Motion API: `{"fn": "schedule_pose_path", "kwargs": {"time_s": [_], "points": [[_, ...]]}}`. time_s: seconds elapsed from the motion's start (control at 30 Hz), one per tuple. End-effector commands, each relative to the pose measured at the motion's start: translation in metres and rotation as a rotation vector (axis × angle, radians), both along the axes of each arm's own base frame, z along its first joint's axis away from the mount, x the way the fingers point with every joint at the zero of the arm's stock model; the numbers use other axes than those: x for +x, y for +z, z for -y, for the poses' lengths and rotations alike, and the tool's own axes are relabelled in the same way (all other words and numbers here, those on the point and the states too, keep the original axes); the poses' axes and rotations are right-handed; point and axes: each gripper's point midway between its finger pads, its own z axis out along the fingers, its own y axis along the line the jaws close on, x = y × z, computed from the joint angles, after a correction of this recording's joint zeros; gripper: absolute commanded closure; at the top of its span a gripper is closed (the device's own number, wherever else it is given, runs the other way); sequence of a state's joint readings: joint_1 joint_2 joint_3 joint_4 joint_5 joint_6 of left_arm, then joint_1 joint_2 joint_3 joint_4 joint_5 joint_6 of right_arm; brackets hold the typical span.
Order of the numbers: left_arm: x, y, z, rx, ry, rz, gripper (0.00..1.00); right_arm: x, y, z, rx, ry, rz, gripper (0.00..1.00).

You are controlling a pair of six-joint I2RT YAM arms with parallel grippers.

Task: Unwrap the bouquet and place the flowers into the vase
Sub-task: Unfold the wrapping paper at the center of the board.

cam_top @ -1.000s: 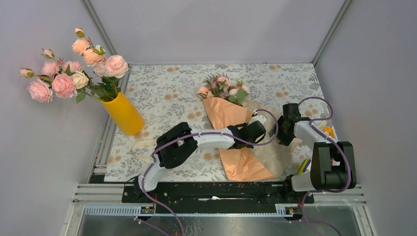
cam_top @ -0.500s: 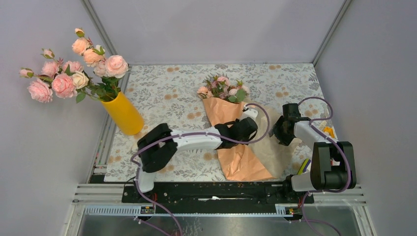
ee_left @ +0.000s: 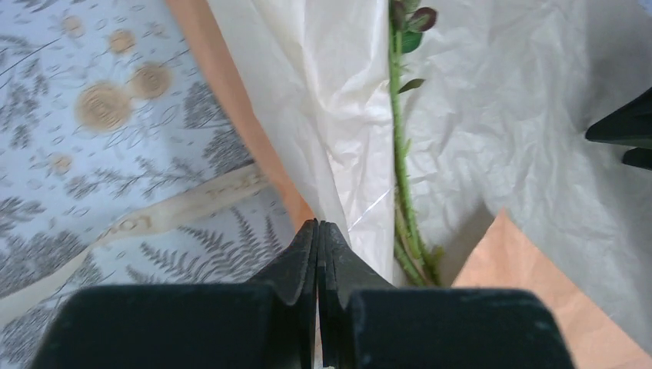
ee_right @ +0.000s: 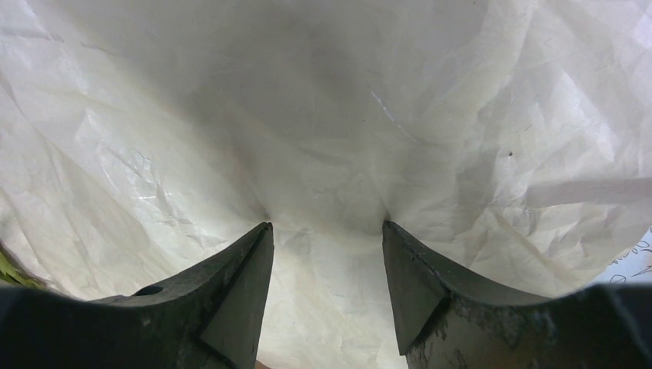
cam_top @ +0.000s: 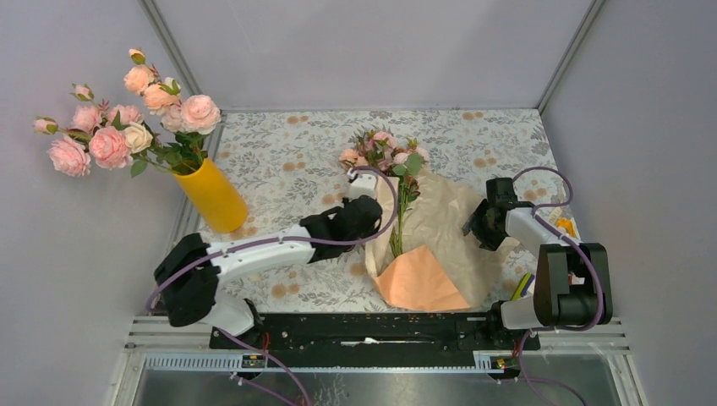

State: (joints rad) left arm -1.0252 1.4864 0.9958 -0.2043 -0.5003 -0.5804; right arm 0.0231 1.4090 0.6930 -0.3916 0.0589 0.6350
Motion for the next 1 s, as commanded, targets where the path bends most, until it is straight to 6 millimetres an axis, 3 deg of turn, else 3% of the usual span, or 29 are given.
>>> {"fn": "schedule_pose_path", "kwargs": {"time_s": [0.0,0.43,0.7,0.73,0.83,0.9,0.97], "points": [[-0.005,0.013,-0.034,-0.024,0.103,0.029,1.0,0.0,-0.009,-0.004,0.028,-0.018,-0.024,0.39],[-0.053,-0.013,-0.118,0.008,0.244,-0.075,1.0,0.005,-0.007,-0.005,0.036,-0.013,-0.02,0.39],[-0.075,-0.008,-0.152,-0.014,0.3,-0.104,0.91,0.007,-0.003,-0.004,0.029,-0.006,-0.008,0.39],[-0.077,-0.005,-0.156,-0.02,0.303,-0.103,0.88,0.007,-0.001,-0.004,0.029,-0.004,-0.006,0.39],[-0.082,0.009,-0.164,-0.033,0.307,-0.096,0.66,0.008,0.0,-0.004,0.025,0.001,-0.003,0.39],[-0.083,0.02,-0.17,-0.044,0.31,-0.083,0.43,0.009,0.002,-0.004,0.025,0.003,0.003,0.39],[-0.082,0.038,-0.173,-0.064,0.309,-0.054,0.27,0.01,0.006,-0.004,0.024,0.007,0.014,0.39]]}}
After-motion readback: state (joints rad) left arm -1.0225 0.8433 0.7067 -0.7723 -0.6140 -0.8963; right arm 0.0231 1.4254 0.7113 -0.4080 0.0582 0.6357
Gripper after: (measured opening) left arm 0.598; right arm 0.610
